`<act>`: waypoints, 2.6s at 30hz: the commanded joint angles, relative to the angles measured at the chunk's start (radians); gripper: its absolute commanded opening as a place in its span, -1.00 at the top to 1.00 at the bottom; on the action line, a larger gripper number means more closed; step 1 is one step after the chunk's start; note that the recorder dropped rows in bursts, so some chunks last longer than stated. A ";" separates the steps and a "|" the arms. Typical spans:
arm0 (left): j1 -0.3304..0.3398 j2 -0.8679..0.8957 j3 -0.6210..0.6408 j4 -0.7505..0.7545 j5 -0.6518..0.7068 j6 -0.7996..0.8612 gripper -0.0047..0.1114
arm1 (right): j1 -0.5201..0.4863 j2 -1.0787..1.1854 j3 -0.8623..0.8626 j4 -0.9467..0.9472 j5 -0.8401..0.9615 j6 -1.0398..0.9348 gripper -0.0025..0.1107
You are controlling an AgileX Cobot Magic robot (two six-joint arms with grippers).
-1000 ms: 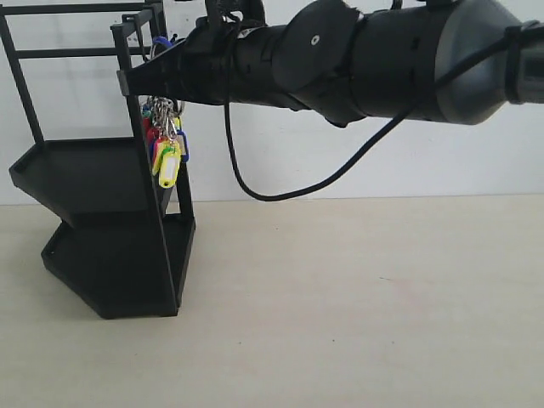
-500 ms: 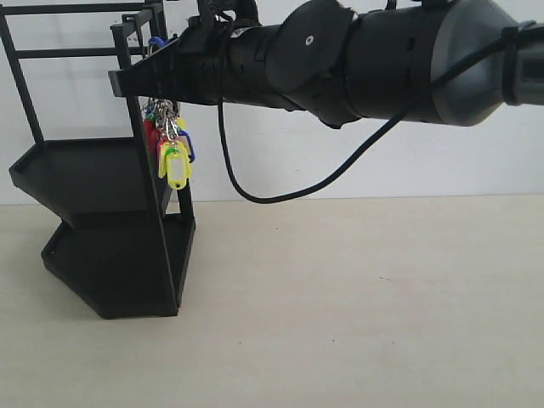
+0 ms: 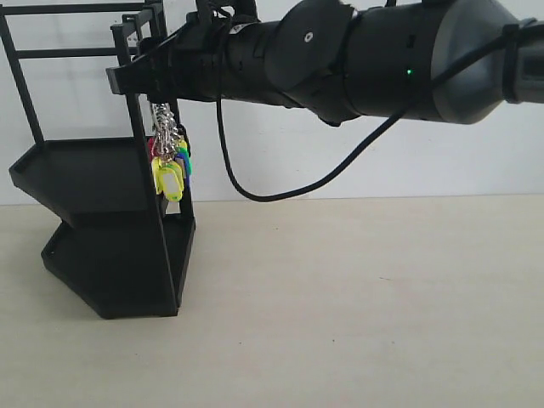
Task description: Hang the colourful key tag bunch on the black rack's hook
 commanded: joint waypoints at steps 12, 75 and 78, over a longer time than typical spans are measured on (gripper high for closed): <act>0.002 -0.002 0.003 0.005 -0.007 0.003 0.84 | 0.000 -0.025 -0.007 0.001 0.072 0.024 -0.07; 0.002 -0.002 0.003 0.005 -0.007 0.003 0.84 | -0.123 -1.025 1.100 -0.085 0.356 0.293 0.96; 0.002 -0.002 0.003 0.005 -0.007 0.003 0.84 | -0.194 -1.142 1.194 -0.085 0.346 0.293 0.96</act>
